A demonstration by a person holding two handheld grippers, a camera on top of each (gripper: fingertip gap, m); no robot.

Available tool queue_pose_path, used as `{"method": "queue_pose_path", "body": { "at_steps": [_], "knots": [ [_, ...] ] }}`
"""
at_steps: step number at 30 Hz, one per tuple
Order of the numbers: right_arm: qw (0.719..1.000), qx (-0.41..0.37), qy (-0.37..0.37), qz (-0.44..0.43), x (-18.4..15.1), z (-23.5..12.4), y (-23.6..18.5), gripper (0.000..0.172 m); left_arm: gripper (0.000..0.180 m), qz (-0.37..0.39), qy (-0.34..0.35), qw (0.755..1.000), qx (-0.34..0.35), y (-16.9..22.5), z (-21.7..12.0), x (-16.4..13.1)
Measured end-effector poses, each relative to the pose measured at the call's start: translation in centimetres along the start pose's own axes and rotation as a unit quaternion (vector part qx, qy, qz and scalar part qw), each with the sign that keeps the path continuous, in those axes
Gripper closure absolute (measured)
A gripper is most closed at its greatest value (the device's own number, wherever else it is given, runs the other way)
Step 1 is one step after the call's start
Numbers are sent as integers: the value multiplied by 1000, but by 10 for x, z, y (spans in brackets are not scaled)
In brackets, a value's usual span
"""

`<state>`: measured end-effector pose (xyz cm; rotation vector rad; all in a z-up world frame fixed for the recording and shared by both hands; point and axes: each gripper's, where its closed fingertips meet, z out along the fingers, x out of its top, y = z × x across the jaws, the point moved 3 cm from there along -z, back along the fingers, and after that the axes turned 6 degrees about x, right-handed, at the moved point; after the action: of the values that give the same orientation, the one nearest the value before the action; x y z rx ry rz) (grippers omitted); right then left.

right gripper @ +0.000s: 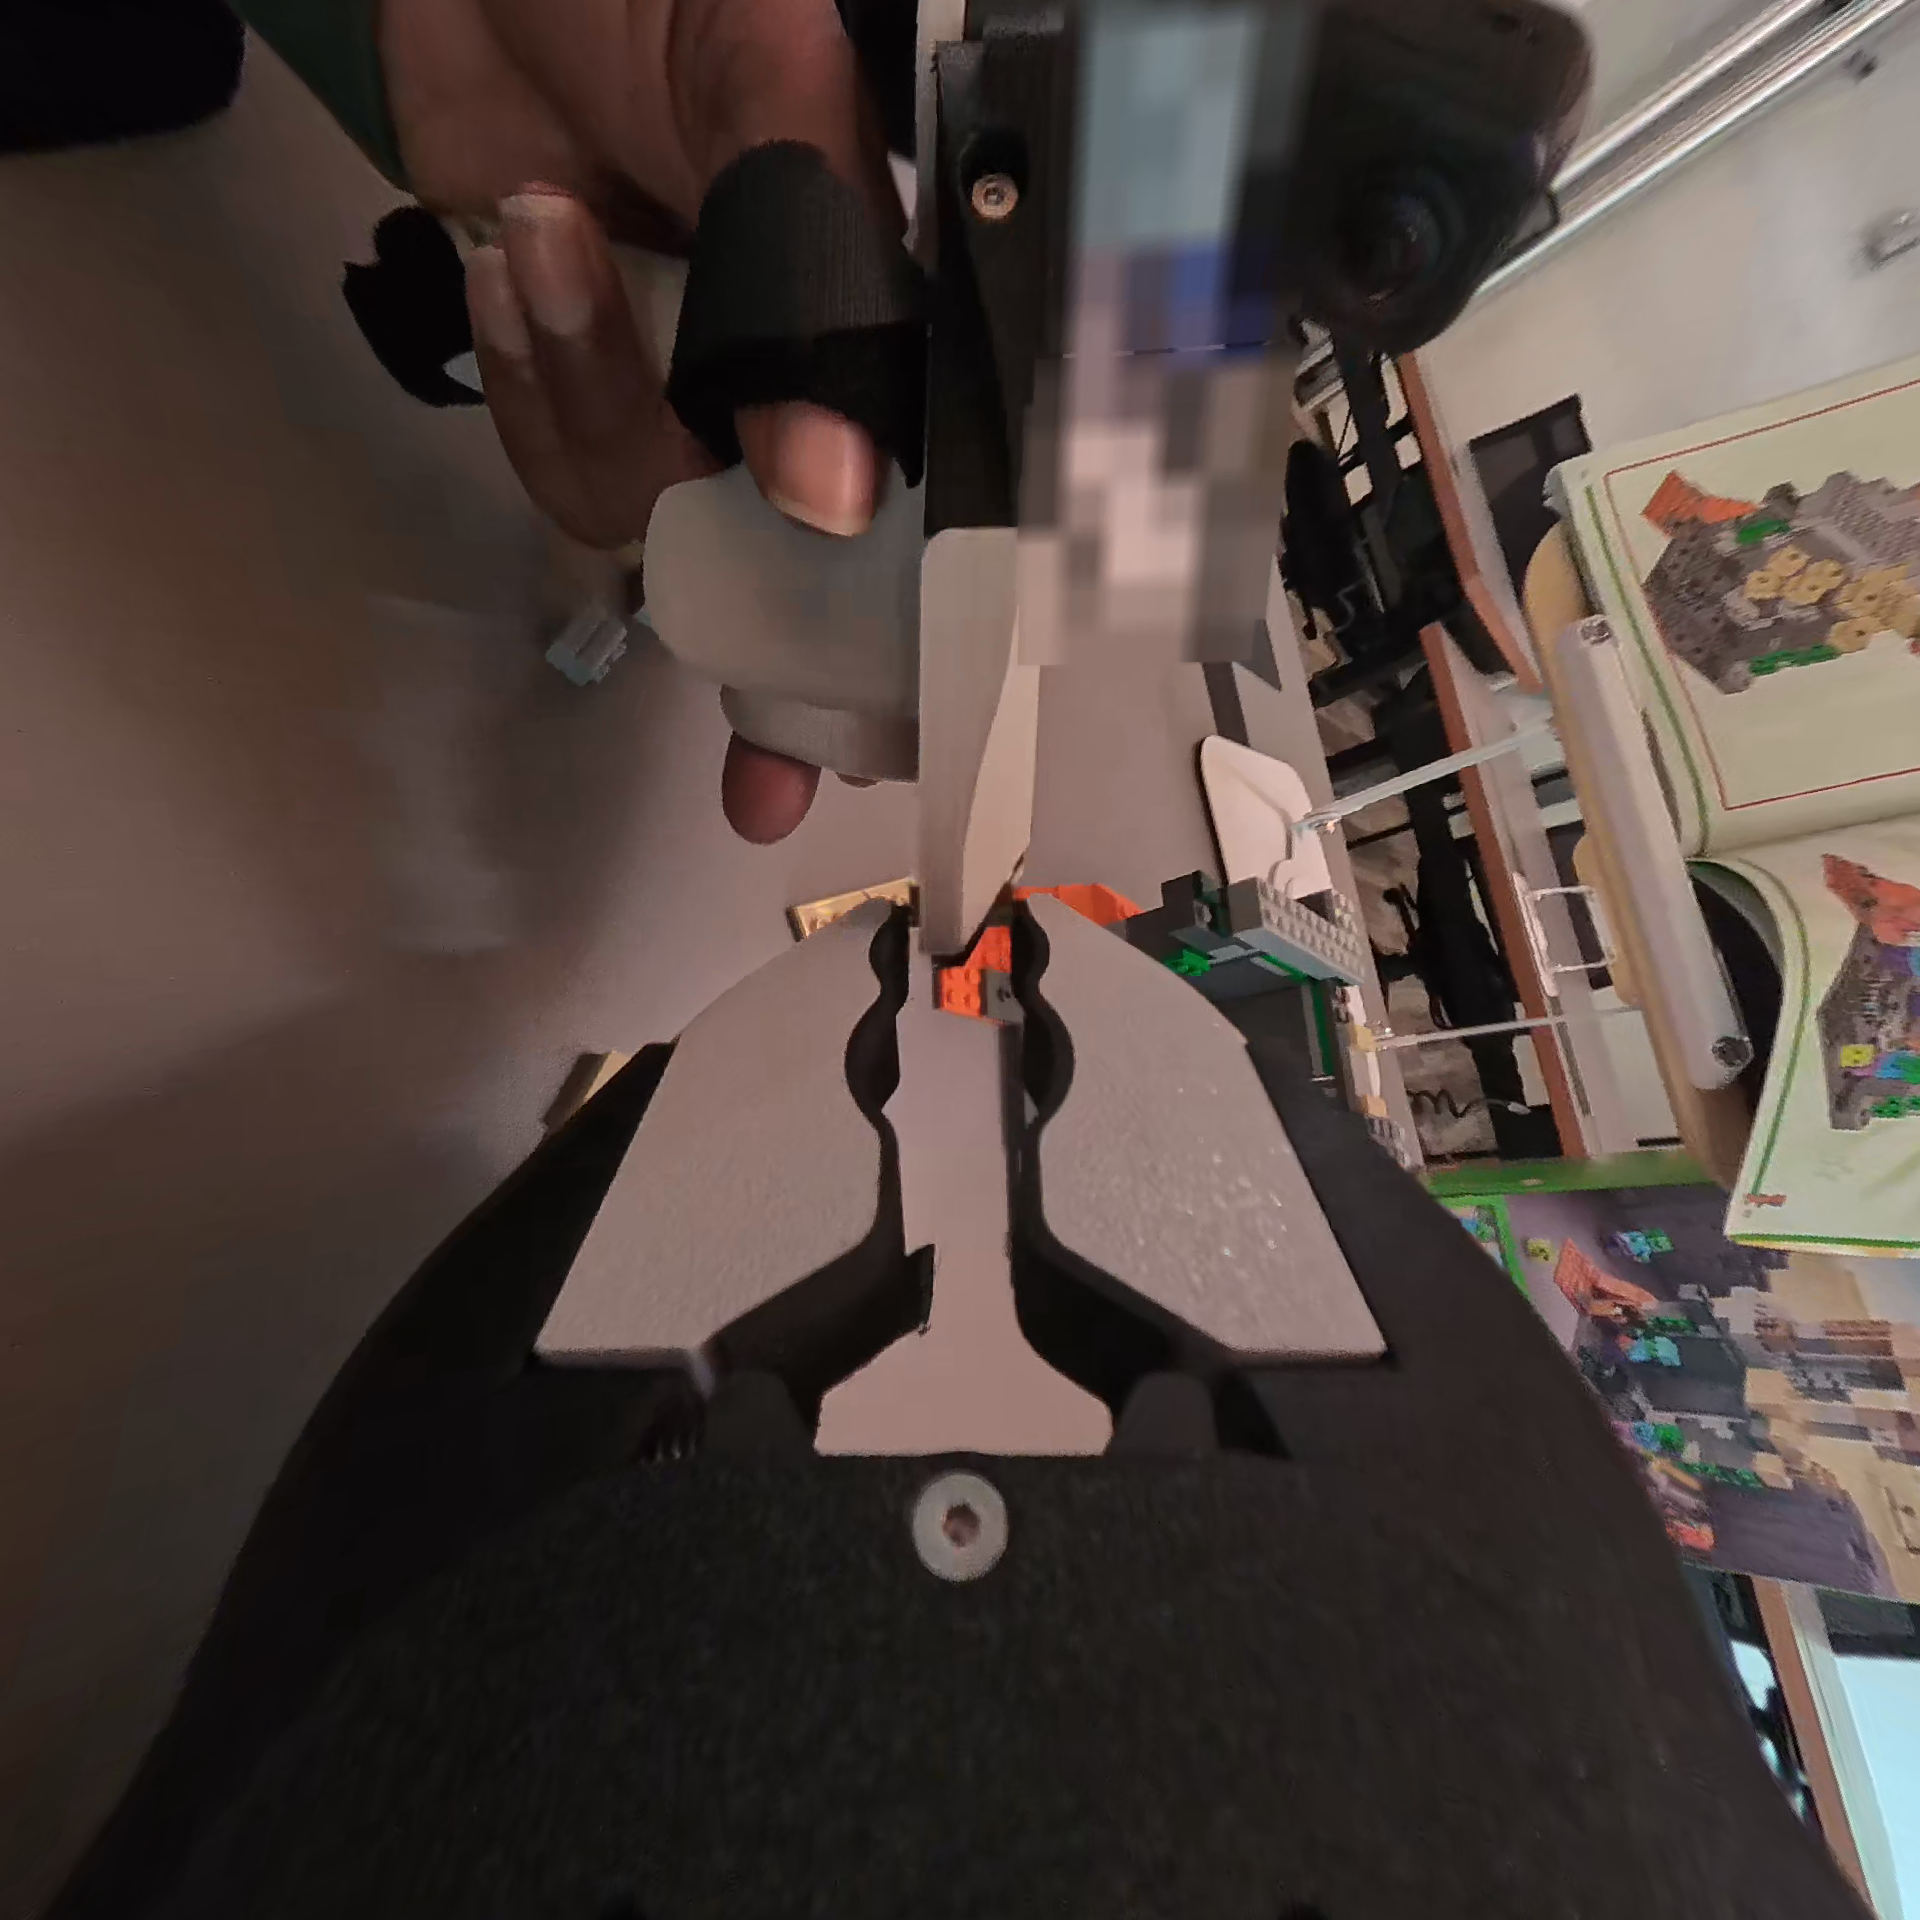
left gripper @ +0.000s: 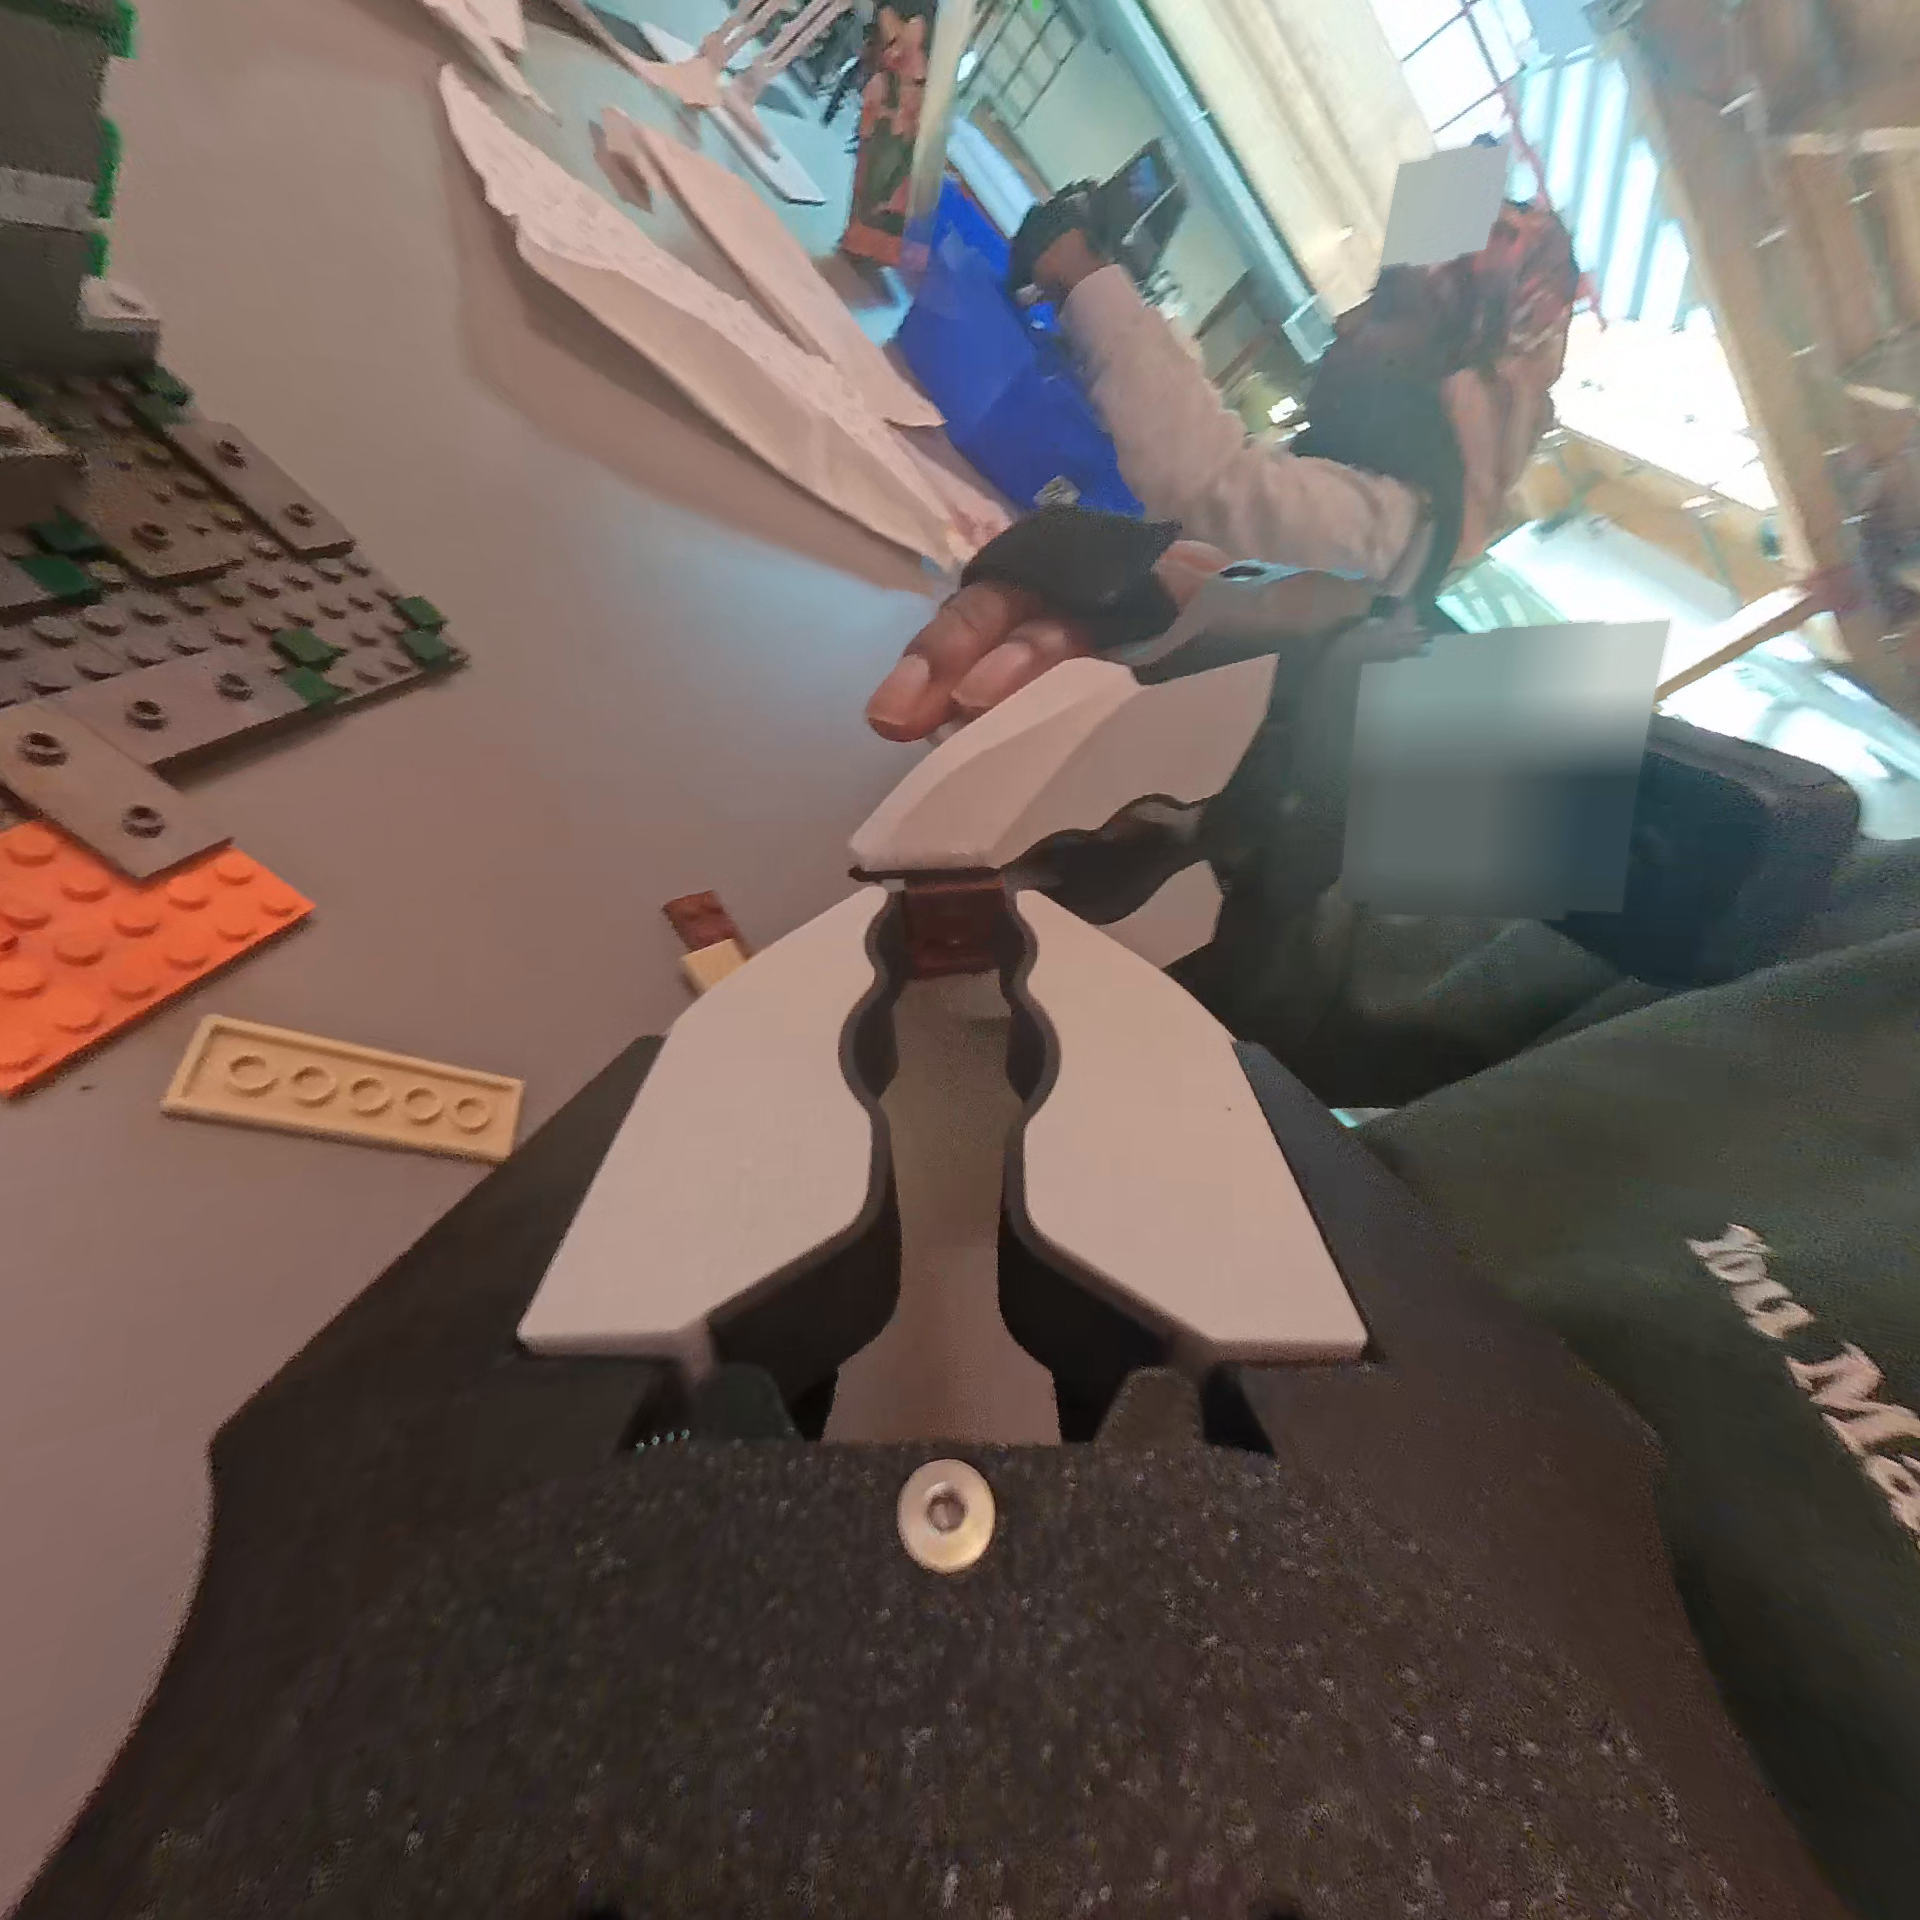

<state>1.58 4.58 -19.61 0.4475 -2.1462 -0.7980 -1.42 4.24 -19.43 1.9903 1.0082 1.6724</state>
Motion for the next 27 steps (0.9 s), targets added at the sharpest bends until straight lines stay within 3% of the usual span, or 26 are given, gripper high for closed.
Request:
{"method": "queue_pose_path", "body": {
  "at_steps": [11, 27],
  "knots": [
    [998, -18, 56, -14, 16, -12, 3, 155, 164, -33, 11, 996, -77, 14, -6, 3],
    [997, -6, 77, 11, 26, -25, 10, 156, 164, -12, 11, 995, -102, 29, -11, 10]
  ]
}}
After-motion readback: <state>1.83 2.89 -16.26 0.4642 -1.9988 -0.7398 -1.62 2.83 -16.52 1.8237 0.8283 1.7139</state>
